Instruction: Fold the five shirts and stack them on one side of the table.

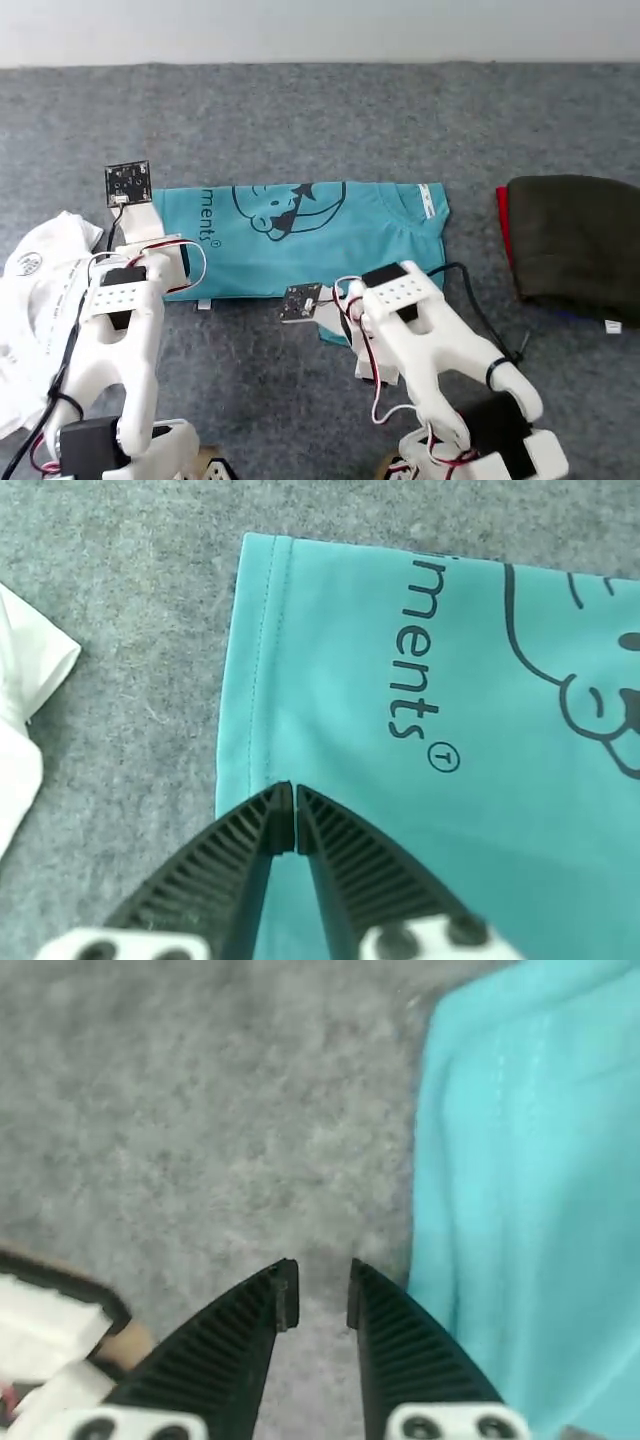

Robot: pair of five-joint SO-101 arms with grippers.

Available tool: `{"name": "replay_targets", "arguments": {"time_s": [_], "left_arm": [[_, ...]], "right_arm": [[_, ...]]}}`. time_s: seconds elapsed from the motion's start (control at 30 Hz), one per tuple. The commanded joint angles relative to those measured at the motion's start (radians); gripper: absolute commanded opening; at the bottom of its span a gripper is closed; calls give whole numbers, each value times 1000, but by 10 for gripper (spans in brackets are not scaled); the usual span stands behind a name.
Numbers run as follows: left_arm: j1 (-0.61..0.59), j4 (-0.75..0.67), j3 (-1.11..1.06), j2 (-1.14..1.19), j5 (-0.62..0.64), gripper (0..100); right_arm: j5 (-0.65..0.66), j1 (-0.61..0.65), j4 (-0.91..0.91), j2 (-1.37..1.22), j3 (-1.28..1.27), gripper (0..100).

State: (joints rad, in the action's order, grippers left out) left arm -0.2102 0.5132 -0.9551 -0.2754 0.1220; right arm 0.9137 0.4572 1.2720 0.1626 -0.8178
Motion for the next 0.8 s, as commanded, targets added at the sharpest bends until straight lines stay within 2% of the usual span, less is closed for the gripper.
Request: {"name": "replay_targets", "arguments": {"time_s": [0.0, 0.2, 0.33, 0.47, 0.57, 0.77], "left_arm": [[3, 9, 10, -6, 2, 14], [3, 9, 12, -6, 2, 14], [3, 9, 12, -6, 2, 14], [3, 9, 12, -6, 2, 14], [2, 9, 12, -6, 2, 14], [2, 8, 12, -6, 2, 14]], "right_arm": [[-12, 2, 113, 42, 107, 107], [-14, 1, 180, 108, 216, 108], [-43, -4, 108, 71, 218, 113], [-64, -18, 15, 28, 218, 177], [-63, -27, -2, -15, 218, 218], [-63, -21, -7, -88, 216, 225]]}}
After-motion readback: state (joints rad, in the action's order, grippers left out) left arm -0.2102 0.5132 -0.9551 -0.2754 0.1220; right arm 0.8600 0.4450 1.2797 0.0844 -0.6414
